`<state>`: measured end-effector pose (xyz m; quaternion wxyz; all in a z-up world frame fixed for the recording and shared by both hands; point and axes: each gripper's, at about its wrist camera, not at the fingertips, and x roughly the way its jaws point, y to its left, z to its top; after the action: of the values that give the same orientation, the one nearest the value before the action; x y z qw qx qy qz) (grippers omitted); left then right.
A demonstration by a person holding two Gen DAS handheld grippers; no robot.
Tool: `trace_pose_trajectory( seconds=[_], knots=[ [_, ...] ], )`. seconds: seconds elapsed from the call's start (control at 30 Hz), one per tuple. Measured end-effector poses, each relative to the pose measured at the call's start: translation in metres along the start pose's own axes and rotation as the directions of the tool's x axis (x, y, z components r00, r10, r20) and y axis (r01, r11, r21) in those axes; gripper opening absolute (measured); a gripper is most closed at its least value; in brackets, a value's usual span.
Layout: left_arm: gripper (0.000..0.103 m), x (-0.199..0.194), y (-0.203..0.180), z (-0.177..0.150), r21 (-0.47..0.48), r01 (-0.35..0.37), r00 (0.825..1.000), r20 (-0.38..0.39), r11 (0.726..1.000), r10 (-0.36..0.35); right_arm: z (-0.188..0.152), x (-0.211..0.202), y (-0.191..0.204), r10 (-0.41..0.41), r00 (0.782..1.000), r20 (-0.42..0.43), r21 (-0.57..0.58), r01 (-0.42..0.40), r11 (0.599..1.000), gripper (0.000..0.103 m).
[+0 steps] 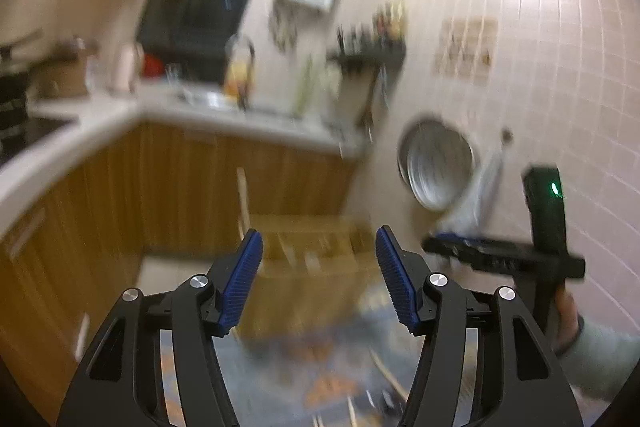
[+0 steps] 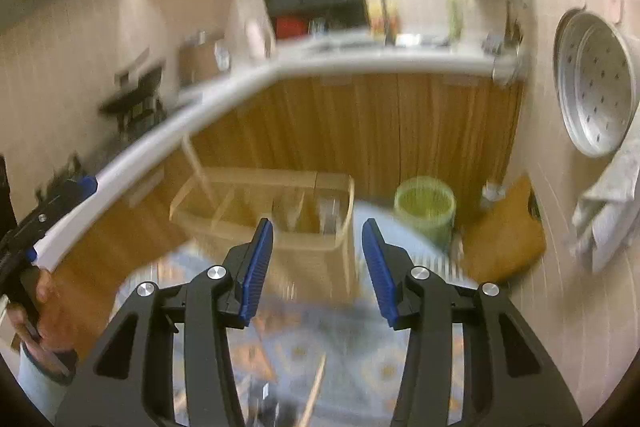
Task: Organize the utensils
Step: 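Move both open tools back down to the utensils on the rug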
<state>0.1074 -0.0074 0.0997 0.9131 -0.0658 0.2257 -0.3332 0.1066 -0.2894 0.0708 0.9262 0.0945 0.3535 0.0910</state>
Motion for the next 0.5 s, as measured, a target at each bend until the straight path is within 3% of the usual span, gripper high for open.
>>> trace_pose_trajectory(
  seconds=[0.03, 0.1, 0.13, 0.27, 0.4, 0.5],
  knots=[
    [0.057, 0.001, -0.003, -0.005, 0.005, -0.014, 0.999, -0.049, 1.000, 0.014, -0.008, 0.005, 0.003, -0.002, 0.997, -0.072, 0.001, 0.002, 1.000, 0.043],
    [0.056, 0.010, -0.008, -0.023, 0.024, -0.041, 0.979, -0.197, 0.999, 0.045, -0.024, 0.017, 0.006, 0.006, 0.979, -0.202, 0.007, -0.005, 1.000, 0.043],
    [0.055, 0.019, -0.010, -0.037, 0.026, -0.050, 0.950, -0.309, 0.998, 0.056, -0.038, 0.025, 0.008, 0.030, 0.957, -0.289, 0.021, -0.025, 0.999, 0.043],
    [0.045, 0.044, -0.021, -0.089, 0.059, -0.010, 0.843, -0.536, 0.998, 0.041, -0.079, 0.045, 0.013, 0.105, 0.882, -0.459, 0.069, -0.083, 0.994, 0.043],
    [0.039, 0.060, -0.032, -0.127, 0.101, -0.012, 0.770, -0.634, 0.995, 0.074, -0.113, 0.059, 0.022, 0.116, 0.824, -0.554, 0.059, -0.101, 0.993, 0.036],
    [0.037, 0.062, -0.036, -0.141, 0.115, -0.011, 0.752, -0.654, 0.993, 0.084, -0.125, 0.064, 0.030, 0.100, 0.805, -0.584, 0.038, -0.096, 0.995, 0.034]
  ],
)
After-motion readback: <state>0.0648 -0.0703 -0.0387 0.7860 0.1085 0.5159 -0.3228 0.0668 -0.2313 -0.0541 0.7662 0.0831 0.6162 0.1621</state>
